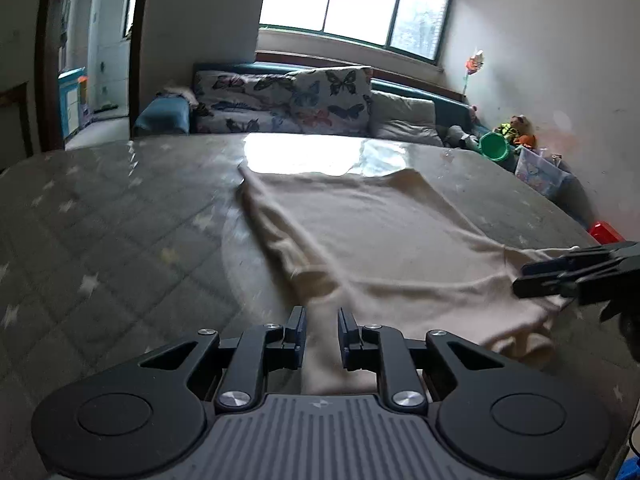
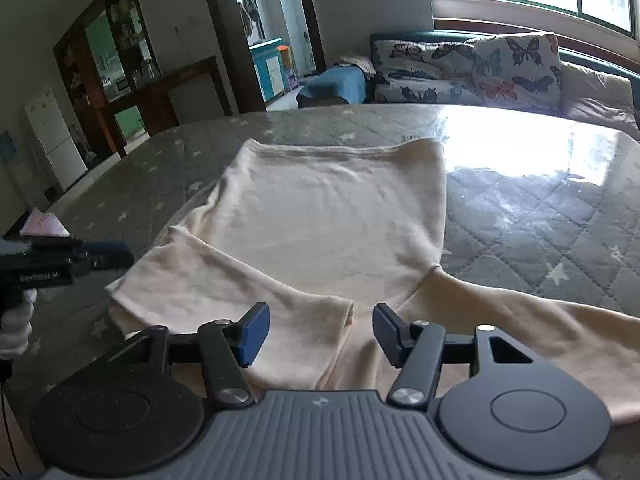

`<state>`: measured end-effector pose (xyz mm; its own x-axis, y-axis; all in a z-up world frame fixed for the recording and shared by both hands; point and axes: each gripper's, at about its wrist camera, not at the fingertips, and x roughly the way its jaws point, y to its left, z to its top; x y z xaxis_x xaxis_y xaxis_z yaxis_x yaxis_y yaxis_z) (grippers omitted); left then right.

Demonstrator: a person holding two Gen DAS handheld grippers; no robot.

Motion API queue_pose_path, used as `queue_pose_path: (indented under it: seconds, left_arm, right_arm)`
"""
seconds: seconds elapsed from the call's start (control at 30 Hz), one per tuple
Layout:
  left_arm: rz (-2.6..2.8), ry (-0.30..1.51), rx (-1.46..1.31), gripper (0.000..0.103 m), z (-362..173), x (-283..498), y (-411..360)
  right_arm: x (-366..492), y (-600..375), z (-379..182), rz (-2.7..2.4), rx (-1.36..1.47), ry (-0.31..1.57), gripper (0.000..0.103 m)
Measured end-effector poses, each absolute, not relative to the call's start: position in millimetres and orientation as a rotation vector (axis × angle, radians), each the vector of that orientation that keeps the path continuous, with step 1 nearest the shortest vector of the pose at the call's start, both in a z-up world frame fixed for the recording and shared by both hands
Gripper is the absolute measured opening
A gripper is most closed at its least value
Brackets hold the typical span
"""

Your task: Fold clothes

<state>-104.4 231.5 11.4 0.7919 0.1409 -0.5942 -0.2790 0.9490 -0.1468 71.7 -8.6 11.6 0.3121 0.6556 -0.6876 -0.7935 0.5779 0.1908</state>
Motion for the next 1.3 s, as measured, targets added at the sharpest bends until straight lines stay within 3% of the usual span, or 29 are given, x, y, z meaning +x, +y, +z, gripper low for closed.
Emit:
queue_pose_path:
  seconds: [0.17,0.23,0.33,0.43,0.57,0.63,0.9,1.03,1.3]
  left_arm:
    - [0.217,0.654,-0.210,0.021,7,-78,233]
    - [0.222,0.675,-0.193,0.030,3,-69,232]
    - [0.255,0.700,-0.167,0.031,-4,-60,230]
    - [0.261,0.702,-0.165,0.020,-10,-60,230]
    - [0.263,0.666,-0.169,0.009,-8,-68,230]
    - [0.274,0.640,-0.180,0.008,-5,-74,231]
    - [0.352,0.616,-0.279,0.009,-10,-93,250]
    - [0.355,0.626,-0.293,0.017,-7,-97,255]
    - [0.348,0.587,-0.286,0.017,7,-97,258]
  right_arm:
    - [72,-1,4,0.969,-0.228,0.814,0.051]
    - [71,-1,3,0.970,-0.235,0.814,0.044]
    - [72,0,3,0.970,-0.243,0.817,0.033]
    - [72,1,4,0.970,-0.253,0.808,0.016]
    - [70,4,9,0.964,-0.281,0.764,0.009]
    - [69,6,14,0.964,-0.284,0.732,0.006]
    - [80,27,25,0.957,-0.265,0.651,0.006]
    - [86,28,19,0.989,-0.234,0.736,0.025]
    - [76,21,7,1.005,-0.288,0.761,0.033]
